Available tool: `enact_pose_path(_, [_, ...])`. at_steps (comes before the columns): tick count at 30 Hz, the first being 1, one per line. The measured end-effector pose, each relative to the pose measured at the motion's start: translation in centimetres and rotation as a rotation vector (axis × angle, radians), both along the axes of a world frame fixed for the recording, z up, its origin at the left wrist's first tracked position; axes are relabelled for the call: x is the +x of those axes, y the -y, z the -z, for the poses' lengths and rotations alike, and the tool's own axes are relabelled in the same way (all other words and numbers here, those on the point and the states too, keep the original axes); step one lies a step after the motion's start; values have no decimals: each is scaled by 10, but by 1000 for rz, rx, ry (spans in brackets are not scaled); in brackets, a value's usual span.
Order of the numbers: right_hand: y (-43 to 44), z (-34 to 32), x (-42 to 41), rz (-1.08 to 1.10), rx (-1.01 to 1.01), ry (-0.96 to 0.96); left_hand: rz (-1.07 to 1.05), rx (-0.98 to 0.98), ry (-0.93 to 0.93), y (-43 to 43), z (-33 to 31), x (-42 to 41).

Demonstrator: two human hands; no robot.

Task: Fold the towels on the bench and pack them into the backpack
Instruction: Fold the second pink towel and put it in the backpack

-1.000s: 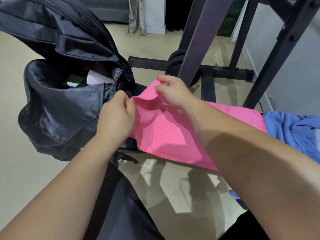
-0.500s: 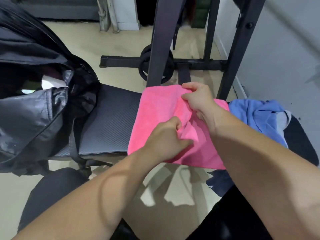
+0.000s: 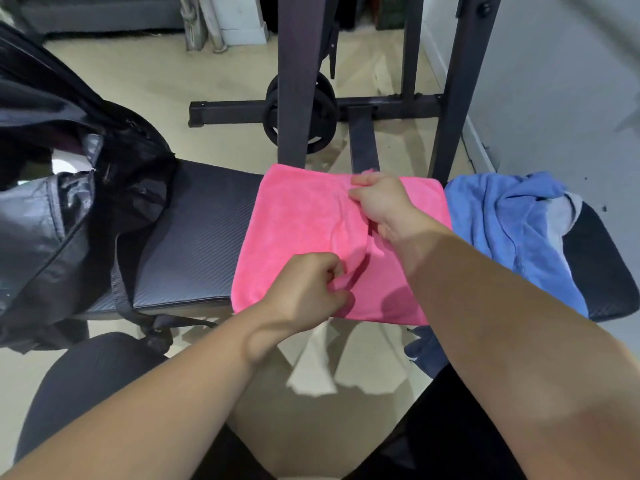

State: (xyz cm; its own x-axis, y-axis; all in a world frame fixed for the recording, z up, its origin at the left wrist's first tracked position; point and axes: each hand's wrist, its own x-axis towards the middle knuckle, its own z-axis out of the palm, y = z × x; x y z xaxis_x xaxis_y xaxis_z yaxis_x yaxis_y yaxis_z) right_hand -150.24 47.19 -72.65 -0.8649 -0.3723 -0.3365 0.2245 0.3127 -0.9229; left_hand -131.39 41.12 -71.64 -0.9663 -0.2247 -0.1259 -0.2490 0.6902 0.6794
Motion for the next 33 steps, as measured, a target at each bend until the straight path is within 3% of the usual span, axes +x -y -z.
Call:
enact_pose_path(5, [-12,-29,-14,-18,13,-213,12,19,-178,-14,-22,-15])
enact_pose_path(10, [-45,-18,-26,-42,203,-353,106,-1,-104,-36,-25,-34])
enact_pose_path(14, [-65,2,-16,-174,563,-629,-9,-304,-155,-19,4,-44])
enact_pose_path(17, [-65,9,7,-348,775,-671,-46,-513,52,3,20,-45])
enact_pose_path(21, [-63,30,30,-556,943,-617,-1,-549,237,22,42,-34])
enact_pose_path(26, [-55,40,41,-555,983,-634,-33,-547,261,37,51,-21])
enact_pose_path(33, [1,43,81,-576,849,-659,-105,-569,279,94,52,25])
